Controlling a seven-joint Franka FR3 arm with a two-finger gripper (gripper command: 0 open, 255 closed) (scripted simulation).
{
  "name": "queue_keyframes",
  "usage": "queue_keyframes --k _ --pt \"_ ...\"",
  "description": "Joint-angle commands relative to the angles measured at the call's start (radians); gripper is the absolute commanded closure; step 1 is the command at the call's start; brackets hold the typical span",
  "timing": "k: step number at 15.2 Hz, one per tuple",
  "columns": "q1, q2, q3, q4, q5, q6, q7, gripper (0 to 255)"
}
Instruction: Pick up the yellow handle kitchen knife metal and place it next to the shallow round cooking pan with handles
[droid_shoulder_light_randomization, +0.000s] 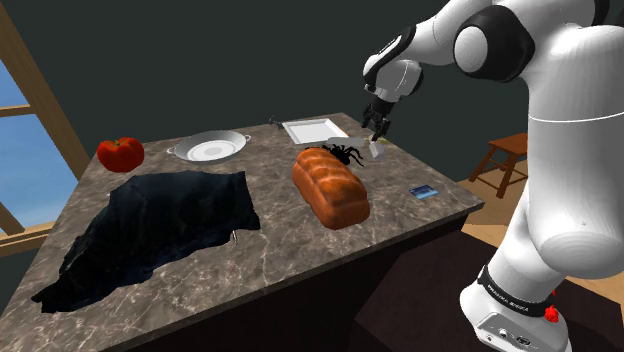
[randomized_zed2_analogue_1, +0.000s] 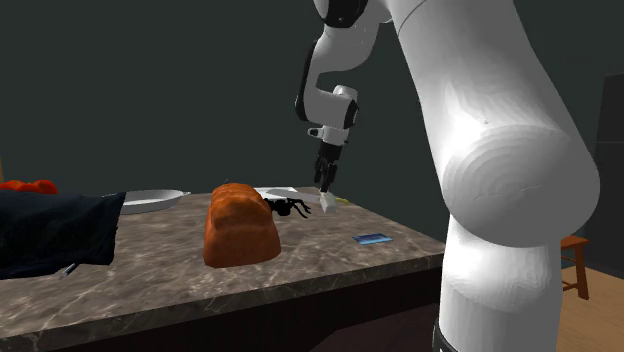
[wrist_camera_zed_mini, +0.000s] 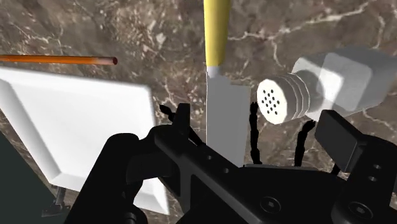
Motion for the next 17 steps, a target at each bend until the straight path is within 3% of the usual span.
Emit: queue_keyframes --k 1,8,16,17 --pt "-0.038 0.054 0.036 0.059 0.043 -0.025 -0.053 0" --pt "-0.070 0.131 0.087 0.071 0.114 0.023 -0.091 0" --pt "-0.070 0.131 0.087 0.070 0.114 0.023 -0.091 0" --pt "-0.070 0.131 0.087 0.070 0.114 0.023 -0.091 255"
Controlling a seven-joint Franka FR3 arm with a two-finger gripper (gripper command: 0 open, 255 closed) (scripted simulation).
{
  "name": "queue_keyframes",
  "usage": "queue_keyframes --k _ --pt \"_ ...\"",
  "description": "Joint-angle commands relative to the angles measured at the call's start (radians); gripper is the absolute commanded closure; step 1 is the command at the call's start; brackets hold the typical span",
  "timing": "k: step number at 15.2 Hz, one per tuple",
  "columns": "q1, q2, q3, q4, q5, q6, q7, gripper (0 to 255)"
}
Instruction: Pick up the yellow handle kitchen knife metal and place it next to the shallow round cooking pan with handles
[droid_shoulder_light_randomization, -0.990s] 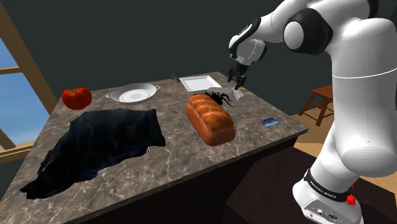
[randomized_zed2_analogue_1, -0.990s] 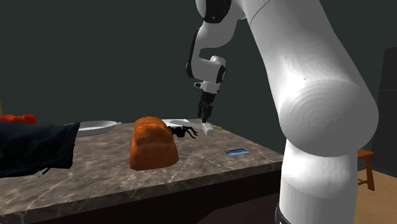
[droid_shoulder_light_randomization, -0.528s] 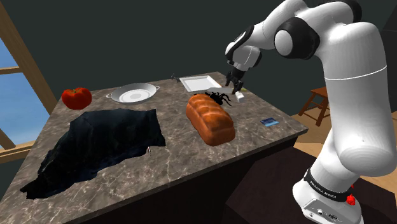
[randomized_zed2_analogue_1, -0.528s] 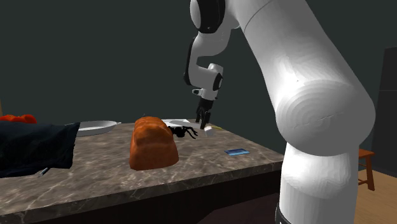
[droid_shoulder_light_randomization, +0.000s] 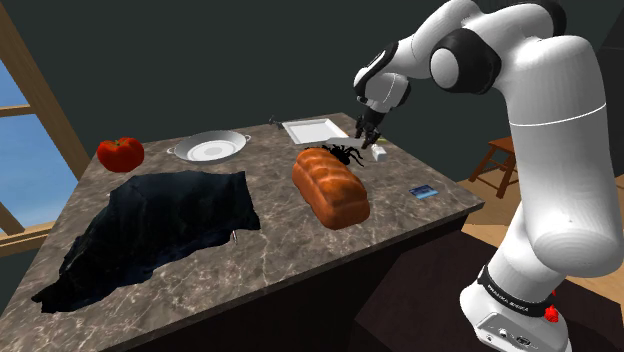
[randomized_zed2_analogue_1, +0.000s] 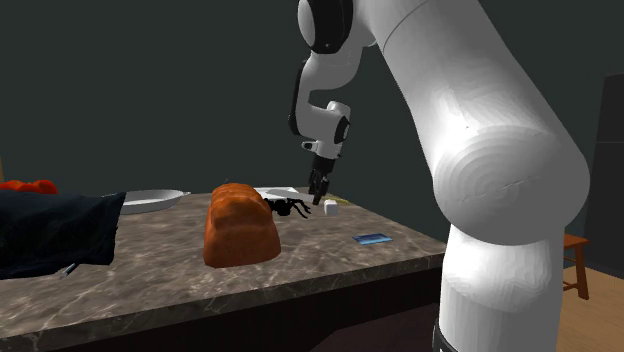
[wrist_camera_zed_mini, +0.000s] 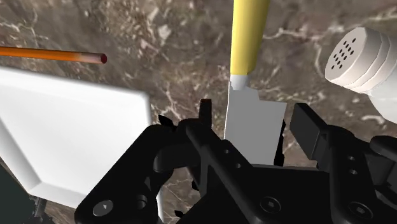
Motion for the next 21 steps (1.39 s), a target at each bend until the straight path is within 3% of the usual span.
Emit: queue_keyframes --k 1,9,21 --pt "0.000 0.000 0.000 0.000 0.000 0.000 0.000 255" --pt "0.000 0.000 0.000 0.000 0.000 0.000 0.000 255" --pt "0.042 -0.087 -0.061 0.041 -0.105 -0.097 0.087 255"
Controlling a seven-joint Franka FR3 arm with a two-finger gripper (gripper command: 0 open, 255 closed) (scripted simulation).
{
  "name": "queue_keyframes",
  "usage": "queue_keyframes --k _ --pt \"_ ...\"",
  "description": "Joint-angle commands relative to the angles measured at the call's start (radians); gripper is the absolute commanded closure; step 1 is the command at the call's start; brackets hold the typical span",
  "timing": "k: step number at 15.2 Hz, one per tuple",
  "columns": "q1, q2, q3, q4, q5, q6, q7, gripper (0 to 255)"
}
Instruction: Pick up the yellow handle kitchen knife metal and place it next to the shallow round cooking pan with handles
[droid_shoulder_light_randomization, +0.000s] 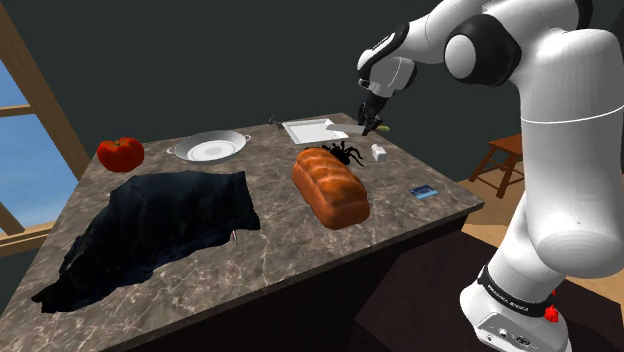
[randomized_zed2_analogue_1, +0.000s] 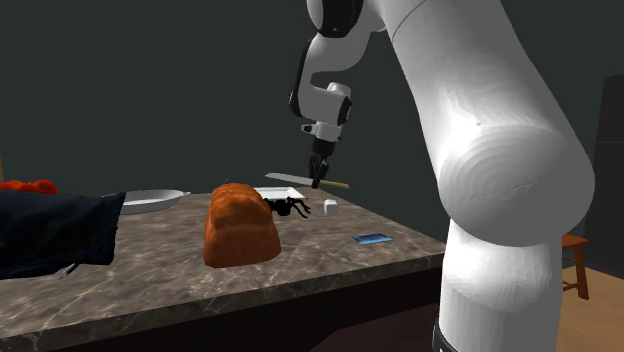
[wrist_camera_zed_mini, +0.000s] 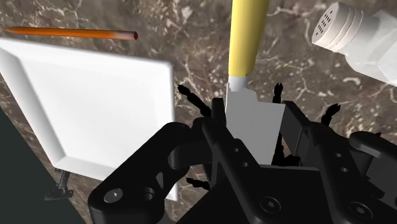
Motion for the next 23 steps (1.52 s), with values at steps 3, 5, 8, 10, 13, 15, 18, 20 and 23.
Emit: queue_keyframes --k 3,5,8,10,13,15,18,20,23 --pt "0.008 -0.022 -0.016 0.024 -0.031 -0.037 0.026 255" --pt "0.013 -0.034 -0.024 0.035 -0.046 -0.055 0.039 255" --pt "0.019 -0.050 -0.034 0.055 -0.068 -0.083 0.059 255" --pt "0.022 -0.058 -0.039 0.065 -0.078 -0.098 0.068 255" --pt "0.092 -0.088 -0.036 0.036 -0.110 -0.068 0.143 255" --pt "0.135 -0.104 -0.032 0.023 -0.130 -0.051 0.194 255" --pt "0.195 -0.119 -0.023 0.012 -0.157 -0.031 0.270 255" --pt "0.232 -0.124 -0.015 0.011 -0.173 -0.020 0.320 255" --pt "0.282 -0.124 -0.002 0.019 -0.192 -0.010 0.393 255"
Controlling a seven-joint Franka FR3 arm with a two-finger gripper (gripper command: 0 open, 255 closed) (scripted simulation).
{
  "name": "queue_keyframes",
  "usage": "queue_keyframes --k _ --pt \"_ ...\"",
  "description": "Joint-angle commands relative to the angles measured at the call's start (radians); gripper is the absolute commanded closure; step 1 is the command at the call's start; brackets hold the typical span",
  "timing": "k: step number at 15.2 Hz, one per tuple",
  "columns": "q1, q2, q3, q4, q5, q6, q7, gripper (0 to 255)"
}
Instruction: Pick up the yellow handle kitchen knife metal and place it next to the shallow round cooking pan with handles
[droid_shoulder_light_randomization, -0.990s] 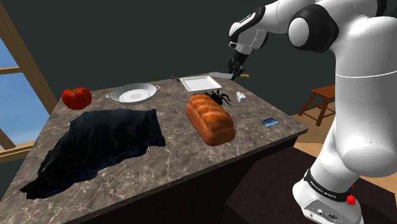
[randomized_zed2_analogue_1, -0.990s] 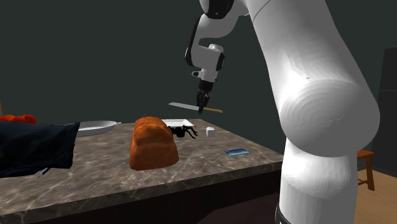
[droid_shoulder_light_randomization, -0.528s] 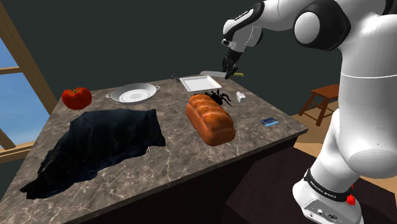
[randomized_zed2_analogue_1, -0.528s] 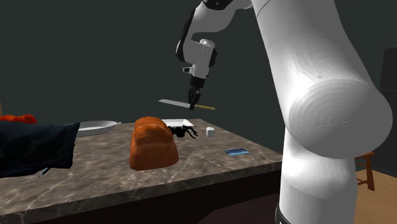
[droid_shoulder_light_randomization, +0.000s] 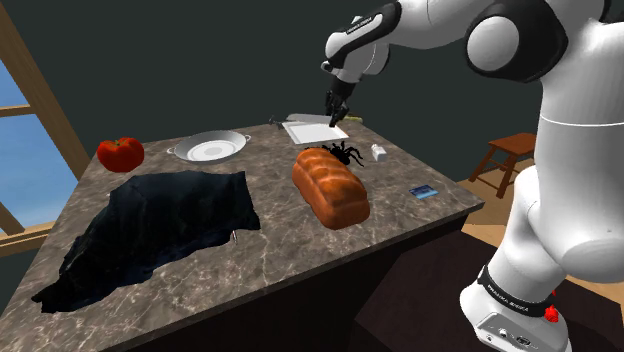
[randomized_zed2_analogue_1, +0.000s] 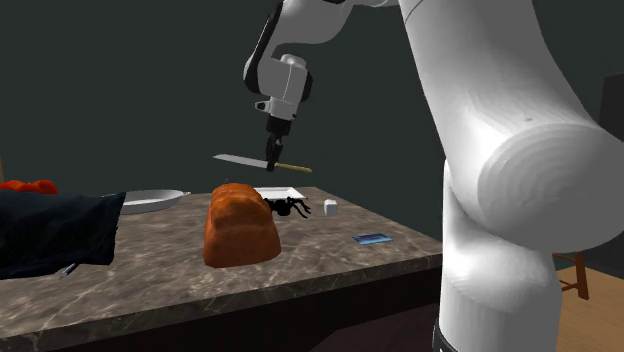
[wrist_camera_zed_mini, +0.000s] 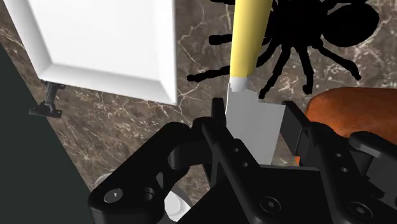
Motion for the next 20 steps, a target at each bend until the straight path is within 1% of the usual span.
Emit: queue_keyframes --k 1,6,11,15,19,20 --pt "0.040 -0.014 0.003 -0.009 -0.023 0.011 0.052 255" --pt "0.109 0.012 0.029 0.036 -0.041 0.012 0.167 255" --pt "0.162 0.063 0.057 0.113 -0.047 -0.005 0.274 255" --pt "0.193 0.120 0.081 0.201 -0.045 -0.031 0.355 255" --pt "0.212 0.195 0.105 0.320 -0.038 -0.072 0.437 255" --pt "0.213 0.197 0.107 0.311 -0.034 -0.060 0.434 255"
